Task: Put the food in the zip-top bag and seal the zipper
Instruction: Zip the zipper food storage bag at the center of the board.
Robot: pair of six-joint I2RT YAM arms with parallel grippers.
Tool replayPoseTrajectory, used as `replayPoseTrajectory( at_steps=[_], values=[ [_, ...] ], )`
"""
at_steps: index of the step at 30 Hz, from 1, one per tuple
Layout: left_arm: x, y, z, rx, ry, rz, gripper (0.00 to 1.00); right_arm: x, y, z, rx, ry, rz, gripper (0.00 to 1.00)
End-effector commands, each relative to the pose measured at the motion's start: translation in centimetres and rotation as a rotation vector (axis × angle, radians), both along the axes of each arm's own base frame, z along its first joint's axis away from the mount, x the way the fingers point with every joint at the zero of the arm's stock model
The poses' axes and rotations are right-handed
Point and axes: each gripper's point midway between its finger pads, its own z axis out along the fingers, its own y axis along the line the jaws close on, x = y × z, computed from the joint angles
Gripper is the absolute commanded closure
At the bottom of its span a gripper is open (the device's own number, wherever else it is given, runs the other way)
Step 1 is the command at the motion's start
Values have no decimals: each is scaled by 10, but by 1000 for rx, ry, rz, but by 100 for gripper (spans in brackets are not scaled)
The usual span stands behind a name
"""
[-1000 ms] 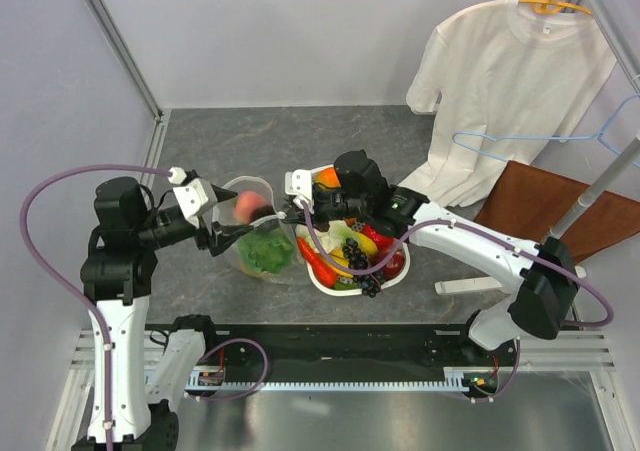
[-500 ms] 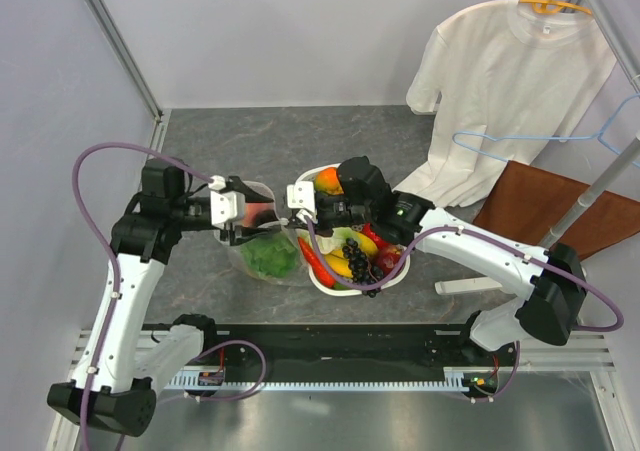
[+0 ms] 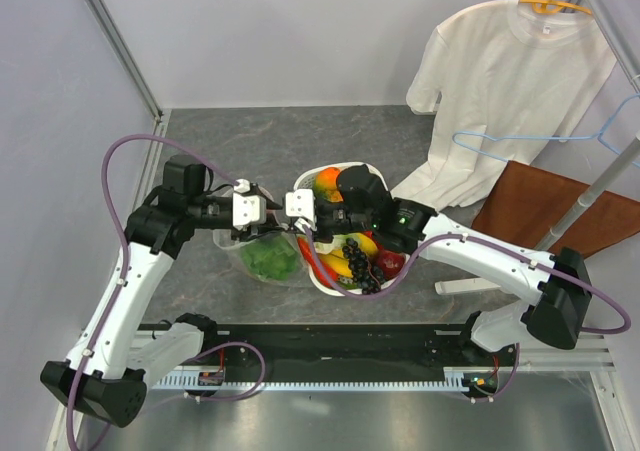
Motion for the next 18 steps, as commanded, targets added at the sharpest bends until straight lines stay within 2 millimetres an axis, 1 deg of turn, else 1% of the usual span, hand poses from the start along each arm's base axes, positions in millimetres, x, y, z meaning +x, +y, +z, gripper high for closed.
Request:
replayPoseTrajectory(
  at_steps=[1,8,16,18],
  values=[
    [7,-2,3,30,-88,-12,50,-1,1,24,75,-26,-18,100],
    [2,-5,5,27,-85,-28,55,3,0,27,91,-20,-51,100],
    [-7,-8,-3,51,-64,-49,59,2,2,30,105,-24,-48,100],
    [-7,-9,-3,55,-61,-47,62,2,2,29,105,-28,-45,100]
  ],
)
